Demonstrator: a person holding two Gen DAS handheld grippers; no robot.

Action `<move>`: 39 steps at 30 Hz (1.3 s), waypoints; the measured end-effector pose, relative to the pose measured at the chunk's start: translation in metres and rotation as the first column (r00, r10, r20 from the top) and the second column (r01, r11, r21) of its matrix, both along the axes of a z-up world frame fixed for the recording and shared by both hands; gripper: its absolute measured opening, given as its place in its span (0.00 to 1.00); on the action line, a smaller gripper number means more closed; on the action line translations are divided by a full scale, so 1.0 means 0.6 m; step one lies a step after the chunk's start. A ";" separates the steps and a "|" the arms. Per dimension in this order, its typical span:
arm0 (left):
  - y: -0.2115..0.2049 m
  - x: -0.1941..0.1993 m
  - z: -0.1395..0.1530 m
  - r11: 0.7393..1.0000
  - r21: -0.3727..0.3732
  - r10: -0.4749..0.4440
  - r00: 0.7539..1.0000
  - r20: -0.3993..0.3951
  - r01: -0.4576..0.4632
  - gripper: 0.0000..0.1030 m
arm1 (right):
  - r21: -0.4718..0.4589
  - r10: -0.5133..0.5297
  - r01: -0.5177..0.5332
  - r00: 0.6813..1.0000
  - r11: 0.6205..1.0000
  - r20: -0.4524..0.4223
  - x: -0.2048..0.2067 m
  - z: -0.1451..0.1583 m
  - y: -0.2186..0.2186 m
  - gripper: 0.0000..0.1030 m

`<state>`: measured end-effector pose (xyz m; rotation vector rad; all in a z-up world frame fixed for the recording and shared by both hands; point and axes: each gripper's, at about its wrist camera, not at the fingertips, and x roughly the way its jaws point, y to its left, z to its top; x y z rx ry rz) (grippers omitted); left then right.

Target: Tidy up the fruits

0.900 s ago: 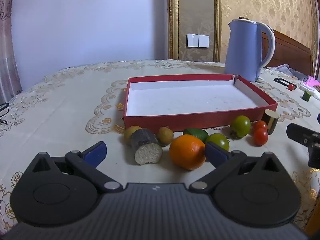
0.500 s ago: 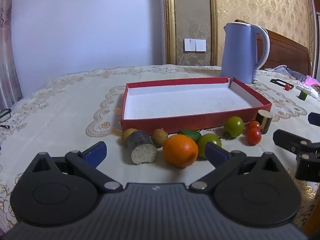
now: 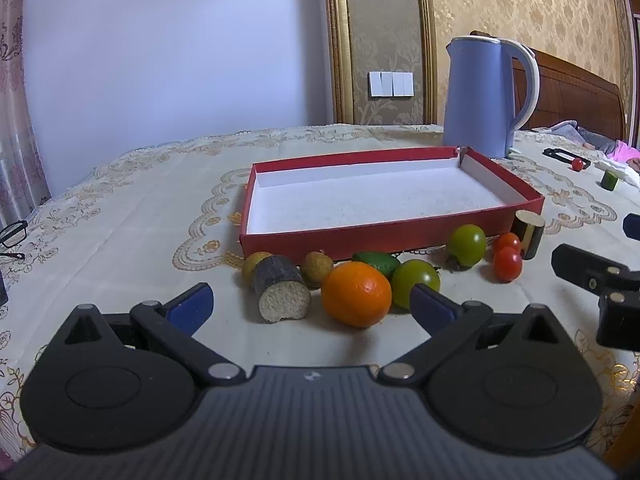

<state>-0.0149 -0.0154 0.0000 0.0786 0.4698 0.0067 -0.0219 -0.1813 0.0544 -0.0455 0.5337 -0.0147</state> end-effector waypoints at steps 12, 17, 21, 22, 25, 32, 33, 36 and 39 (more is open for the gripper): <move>0.004 0.002 -0.001 1.000 0.002 0.007 1.000 -0.002 -0.007 1.00 | -0.007 0.002 -0.002 1.000 1.000 0.006 0.003 -0.004 -0.001 1.00; 0.007 0.003 -0.001 1.000 -0.002 0.010 1.000 -0.002 -0.010 1.00 | 0.003 -0.015 0.015 1.000 1.000 0.014 0.008 -0.003 -0.004 1.00; 0.008 0.003 -0.001 1.000 -0.003 0.011 1.000 -0.002 -0.011 1.00 | -0.006 -0.016 0.016 1.000 1.000 0.016 0.009 -0.005 -0.002 1.00; 0.008 0.003 -0.001 1.000 -0.003 0.011 1.000 -0.002 -0.011 1.00 | -0.007 -0.016 0.016 1.000 1.000 0.016 0.009 -0.007 -0.001 1.00; 0.008 0.004 -0.001 1.000 0.000 0.010 1.000 -0.002 -0.010 1.00 | -0.008 -0.019 0.019 1.000 1.000 0.014 0.010 -0.009 -0.002 1.00; 0.010 0.001 -0.002 1.000 0.002 0.005 1.000 -0.002 -0.005 1.00 | -0.013 -0.017 0.017 1.000 1.000 0.011 0.010 -0.012 -0.002 1.00; 0.013 -0.002 -0.002 1.000 0.002 -0.008 1.000 0.002 0.008 1.00 | -0.014 -0.017 0.017 1.000 1.000 0.011 0.010 -0.012 -0.002 1.00; 0.022 -0.011 -0.007 1.000 0.005 -0.030 0.999 0.012 0.030 1.00 | -0.010 -0.013 0.013 1.000 1.000 0.012 0.009 -0.012 -0.002 1.00; 0.036 -0.018 -0.013 0.999 0.006 -0.038 0.999 0.019 0.038 1.00 | -0.010 -0.013 0.013 1.000 1.000 0.013 0.009 -0.014 -0.002 1.00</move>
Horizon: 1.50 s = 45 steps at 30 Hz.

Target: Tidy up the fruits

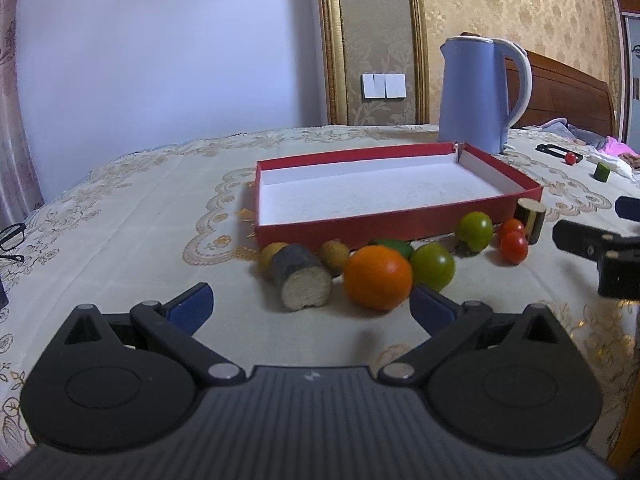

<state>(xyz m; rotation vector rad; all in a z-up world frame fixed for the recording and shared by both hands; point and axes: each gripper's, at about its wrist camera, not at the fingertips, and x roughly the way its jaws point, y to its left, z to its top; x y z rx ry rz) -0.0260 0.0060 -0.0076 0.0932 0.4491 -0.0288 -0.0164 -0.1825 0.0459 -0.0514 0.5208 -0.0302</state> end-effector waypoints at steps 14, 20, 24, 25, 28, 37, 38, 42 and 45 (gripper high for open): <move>0.039 0.014 0.002 0.998 -0.005 0.061 0.998 -0.006 -0.061 0.98 | -0.006 0.008 -0.008 1.000 1.000 -0.004 0.004 -0.005 0.000 1.00; 0.042 0.037 0.003 0.996 -0.021 0.089 0.995 -0.045 -0.090 0.90 | -0.010 0.011 -0.011 1.000 1.000 -0.003 0.006 -0.006 0.003 1.00; 0.026 0.052 0.005 0.995 0.000 0.097 0.994 -0.051 -0.098 0.88 | -0.016 0.016 -0.016 1.000 1.000 -0.002 0.008 -0.006 0.007 1.00; 0.022 0.058 0.005 0.995 0.005 0.101 0.993 -0.055 -0.101 0.88 | -0.018 0.017 -0.017 1.000 1.000 -0.001 0.008 -0.006 0.007 1.00; 0.017 0.075 0.002 0.994 -0.018 0.103 0.989 -0.101 -0.106 0.79 | -0.019 0.019 -0.019 1.000 1.000 0.000 0.007 -0.007 0.007 1.00; 0.024 0.090 0.003 0.990 -0.116 0.054 0.984 -0.167 -0.074 0.33 | -0.019 0.019 -0.019 1.000 1.000 -0.002 0.009 -0.008 0.010 1.00; 0.022 0.090 0.003 0.991 -0.112 0.055 0.985 -0.164 -0.074 0.33 | -0.019 0.020 -0.020 1.000 1.000 -0.001 0.009 -0.008 0.010 1.00; 0.024 0.080 0.006 0.991 -0.115 0.049 0.987 -0.153 -0.067 0.32 | -0.019 0.022 -0.022 1.000 1.000 0.000 0.008 -0.007 0.009 1.00; 0.028 0.073 0.009 0.991 -0.118 0.049 0.988 -0.147 -0.067 0.32 | -0.026 0.043 -0.043 0.999 0.999 -0.012 0.008 -0.008 0.010 1.00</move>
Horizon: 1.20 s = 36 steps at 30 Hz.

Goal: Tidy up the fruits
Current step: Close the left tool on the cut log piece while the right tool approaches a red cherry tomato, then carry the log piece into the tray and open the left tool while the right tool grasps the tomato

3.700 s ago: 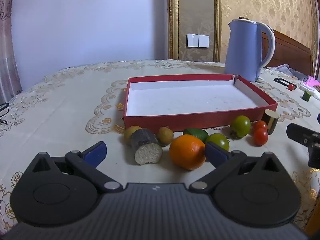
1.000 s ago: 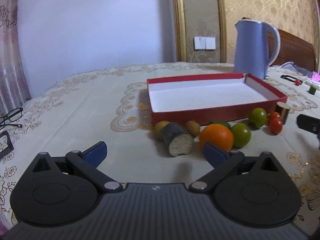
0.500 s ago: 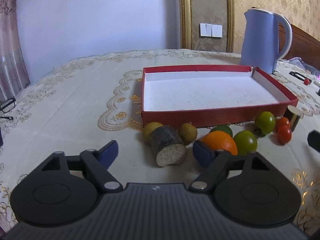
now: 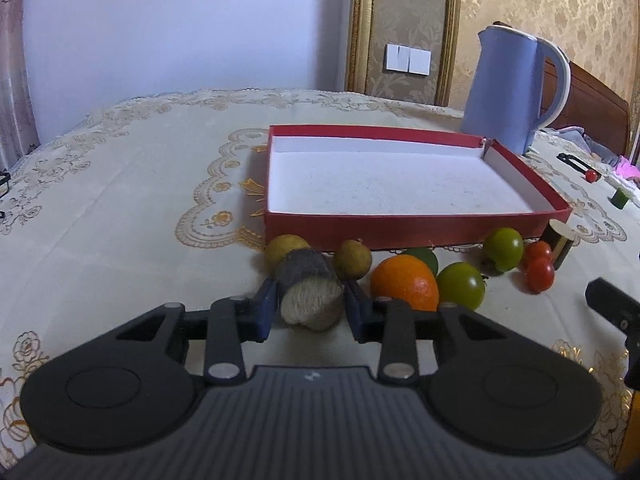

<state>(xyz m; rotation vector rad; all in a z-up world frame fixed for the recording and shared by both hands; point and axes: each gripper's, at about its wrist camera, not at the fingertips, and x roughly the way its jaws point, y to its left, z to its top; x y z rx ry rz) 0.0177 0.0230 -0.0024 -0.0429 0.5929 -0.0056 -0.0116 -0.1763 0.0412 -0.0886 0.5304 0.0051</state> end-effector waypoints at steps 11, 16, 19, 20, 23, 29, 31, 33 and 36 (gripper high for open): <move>0.005 -0.012 0.022 1.000 0.029 -0.007 0.999 0.039 0.006 0.31 | 0.018 0.116 -0.114 0.984 0.993 -0.135 0.036 -0.013 -0.004 0.62; 0.012 -0.012 0.017 1.000 0.022 -0.007 0.999 0.034 0.007 0.31 | 0.033 0.143 -0.140 0.970 0.990 -0.198 0.062 -0.027 0.003 0.53; 0.019 -0.016 0.016 1.000 0.017 -0.016 0.999 0.042 0.016 0.31 | 0.050 0.158 -0.150 0.959 0.987 -0.236 0.076 -0.034 0.009 0.50; 0.021 -0.017 0.016 1.000 0.017 -0.017 0.999 0.042 0.016 0.31 | 0.058 0.164 -0.154 0.956 0.986 -0.242 0.079 -0.035 0.011 0.49; 0.026 -0.020 0.016 1.000 0.013 -0.029 0.999 0.044 0.029 0.31 | 0.076 0.177 -0.163 0.951 0.984 -0.253 0.085 -0.036 0.015 0.45; 0.025 -0.026 0.014 0.999 0.025 -0.033 0.998 0.048 0.032 0.31 | 0.113 0.175 -0.148 0.942 0.983 -0.287 0.101 -0.039 0.010 0.34; 0.023 -0.026 0.014 0.999 0.027 -0.037 0.998 0.049 0.035 0.31 | 0.108 0.173 -0.147 0.941 0.983 -0.292 0.103 -0.040 0.010 0.31; 0.021 -0.027 0.015 0.999 0.031 -0.041 0.998 0.051 0.039 0.31 | 0.105 0.171 -0.146 0.940 0.984 -0.294 0.106 -0.039 0.010 0.25; 0.021 -0.031 0.018 0.999 0.034 -0.044 0.997 0.059 0.042 0.31 | 0.110 0.164 -0.137 0.942 0.984 -0.294 0.110 -0.040 0.006 0.22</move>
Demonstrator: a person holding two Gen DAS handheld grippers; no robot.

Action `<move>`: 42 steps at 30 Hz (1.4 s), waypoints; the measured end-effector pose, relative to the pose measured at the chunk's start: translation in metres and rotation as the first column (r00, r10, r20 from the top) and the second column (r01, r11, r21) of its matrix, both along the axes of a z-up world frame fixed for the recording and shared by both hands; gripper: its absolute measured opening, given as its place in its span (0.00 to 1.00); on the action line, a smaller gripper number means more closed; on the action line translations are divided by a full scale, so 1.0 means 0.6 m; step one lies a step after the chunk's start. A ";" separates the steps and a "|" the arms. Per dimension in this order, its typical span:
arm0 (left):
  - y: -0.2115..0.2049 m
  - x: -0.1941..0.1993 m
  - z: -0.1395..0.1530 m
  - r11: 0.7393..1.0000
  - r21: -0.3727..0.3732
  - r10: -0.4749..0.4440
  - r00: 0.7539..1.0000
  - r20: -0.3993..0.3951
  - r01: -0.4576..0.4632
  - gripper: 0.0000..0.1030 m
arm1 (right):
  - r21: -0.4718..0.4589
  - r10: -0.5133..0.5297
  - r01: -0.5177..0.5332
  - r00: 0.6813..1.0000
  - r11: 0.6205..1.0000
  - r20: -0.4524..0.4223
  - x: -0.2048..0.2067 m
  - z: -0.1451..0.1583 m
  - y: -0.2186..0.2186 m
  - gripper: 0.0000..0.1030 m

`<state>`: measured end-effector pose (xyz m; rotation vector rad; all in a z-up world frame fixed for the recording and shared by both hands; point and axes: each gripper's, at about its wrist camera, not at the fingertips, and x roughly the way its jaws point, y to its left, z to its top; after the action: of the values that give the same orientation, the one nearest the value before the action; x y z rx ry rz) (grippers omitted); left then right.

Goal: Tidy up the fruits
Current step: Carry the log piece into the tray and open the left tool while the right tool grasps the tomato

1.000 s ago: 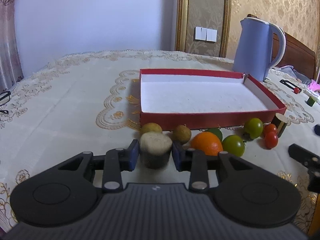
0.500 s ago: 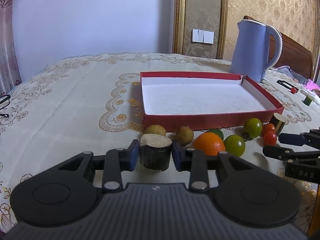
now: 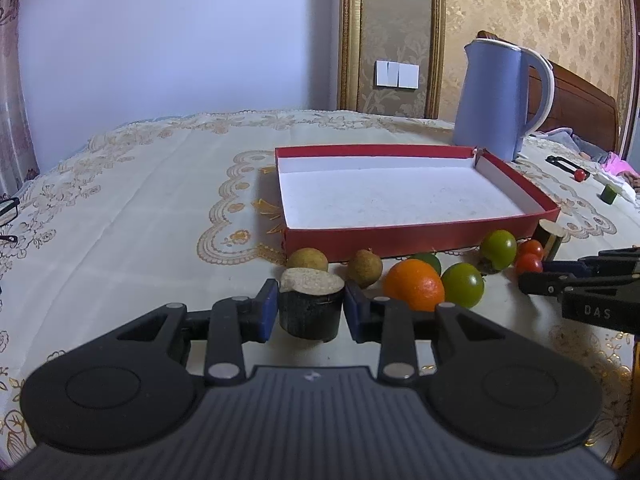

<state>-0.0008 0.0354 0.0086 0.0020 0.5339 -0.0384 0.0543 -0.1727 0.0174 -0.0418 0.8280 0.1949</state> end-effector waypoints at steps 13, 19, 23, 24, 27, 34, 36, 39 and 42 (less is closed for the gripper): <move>-0.009 -0.002 0.018 1.000 0.014 -0.007 1.000 0.024 0.007 0.31 | -0.013 0.010 -0.009 0.999 1.000 0.039 -0.025 0.000 0.002 0.22; -0.027 0.011 0.032 0.999 0.030 -0.016 0.999 0.042 0.015 0.31 | 0.002 -0.008 0.008 0.997 1.000 0.073 -0.038 0.010 -0.004 0.22; -0.044 0.033 0.037 0.999 0.030 -0.027 0.998 0.049 0.025 0.31 | 0.026 -0.027 0.025 0.994 0.999 0.110 -0.052 0.023 -0.008 0.22; -0.049 0.039 0.039 0.999 0.033 -0.032 0.998 0.051 0.030 0.31 | 0.031 -0.032 0.028 0.992 0.999 0.120 -0.055 0.026 -0.009 0.22; -0.065 0.059 0.046 0.998 0.051 -0.039 0.997 0.069 0.035 0.31 | 0.041 -0.039 0.033 0.988 0.999 0.150 -0.063 0.035 -0.008 0.22; -0.098 0.121 0.055 0.996 0.076 -0.058 0.995 0.081 0.052 0.31 | 0.050 -0.044 0.035 0.982 0.998 0.185 -0.075 0.050 -0.010 0.22; -0.107 0.141 0.053 0.994 0.091 -0.059 0.995 0.077 0.052 0.31 | 0.053 -0.045 0.035 0.980 0.998 0.191 -0.078 0.053 -0.011 0.22; -0.115 0.171 0.051 0.994 0.093 -0.059 0.996 0.060 0.054 0.31 | 0.057 -0.043 0.033 0.979 0.998 0.200 -0.079 0.057 -0.014 0.22; -0.119 0.199 0.050 0.995 0.090 -0.048 0.998 0.047 0.043 0.31 | 0.063 -0.044 0.031 0.977 0.998 0.208 -0.080 0.060 -0.016 0.22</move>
<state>0.1186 -0.0362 0.0389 0.1023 0.4858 -0.0588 0.0064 -0.1825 0.0535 0.0091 0.6117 0.1760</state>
